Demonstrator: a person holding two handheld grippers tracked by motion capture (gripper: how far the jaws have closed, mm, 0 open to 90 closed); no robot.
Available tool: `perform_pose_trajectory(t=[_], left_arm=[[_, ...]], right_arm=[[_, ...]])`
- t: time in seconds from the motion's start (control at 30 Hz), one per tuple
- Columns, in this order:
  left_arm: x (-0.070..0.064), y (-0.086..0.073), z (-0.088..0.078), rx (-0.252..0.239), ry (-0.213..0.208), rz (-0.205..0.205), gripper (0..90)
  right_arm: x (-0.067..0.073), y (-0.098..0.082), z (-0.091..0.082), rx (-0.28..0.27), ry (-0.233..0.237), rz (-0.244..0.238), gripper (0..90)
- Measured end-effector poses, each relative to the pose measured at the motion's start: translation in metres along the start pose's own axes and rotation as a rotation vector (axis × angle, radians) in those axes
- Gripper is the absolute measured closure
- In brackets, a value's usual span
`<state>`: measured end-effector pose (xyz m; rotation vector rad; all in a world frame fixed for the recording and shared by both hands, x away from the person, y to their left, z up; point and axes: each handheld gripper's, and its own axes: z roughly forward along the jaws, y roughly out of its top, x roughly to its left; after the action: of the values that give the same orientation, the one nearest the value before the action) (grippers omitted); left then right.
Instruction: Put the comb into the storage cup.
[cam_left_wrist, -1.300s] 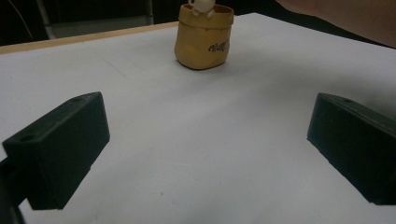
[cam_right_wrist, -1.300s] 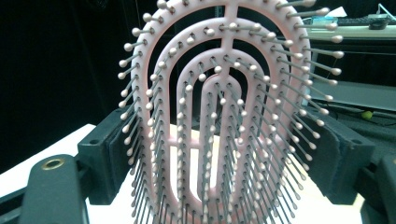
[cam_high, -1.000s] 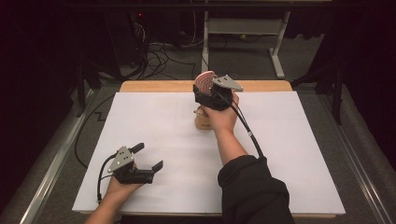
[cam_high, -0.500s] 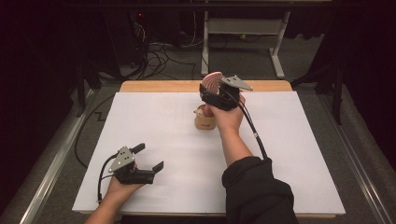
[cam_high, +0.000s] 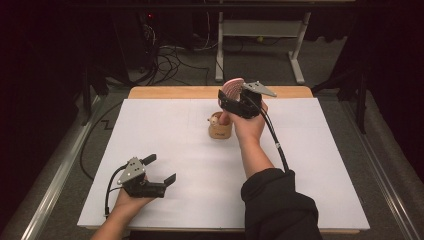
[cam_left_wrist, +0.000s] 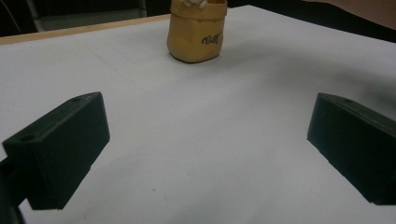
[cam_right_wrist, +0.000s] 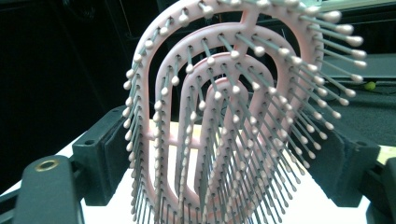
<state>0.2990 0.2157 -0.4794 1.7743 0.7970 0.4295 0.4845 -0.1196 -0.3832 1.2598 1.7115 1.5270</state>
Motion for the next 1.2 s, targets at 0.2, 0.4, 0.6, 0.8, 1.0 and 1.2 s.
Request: perform_pose_trajectory(t=[0.2, 0.4, 0.6, 0.8, 1.0, 1.2], left_arm=[[0.0, 0.0, 0.0, 0.0, -0.002, 0.001, 0.0], [0.0, 0.0, 0.0, 0.002, -0.003, 0.004, 0.0], [0.0, 0.0, 0.0, 0.0, -0.002, 0.004, 0.0], [0.0, 0.0, 0.0, 0.0, -0.003, 0.006, 0.0], [0.0, 0.0, 0.0, 0.0, -0.003, 0.006, 0.0], [0.0, 0.0, -0.001, -0.002, -0.003, 0.007, 0.0]], right_arm=[[-0.005, -0.001, -0.002, -0.003, -0.001, 0.022, 17.5], [-0.009, -0.002, -0.003, 0.002, -0.012, 0.026, 16.5], [-0.012, -0.003, -0.004, 0.004, -0.02, 0.028, 15.8], [-0.016, -0.004, -0.004, 0.003, -0.024, 0.038, 15.0], [-0.021, -0.008, -0.006, -0.007, -0.025, 0.052, 14.0], [-0.026, -0.009, -0.008, -0.002, -0.033, 0.062, 13.0]])
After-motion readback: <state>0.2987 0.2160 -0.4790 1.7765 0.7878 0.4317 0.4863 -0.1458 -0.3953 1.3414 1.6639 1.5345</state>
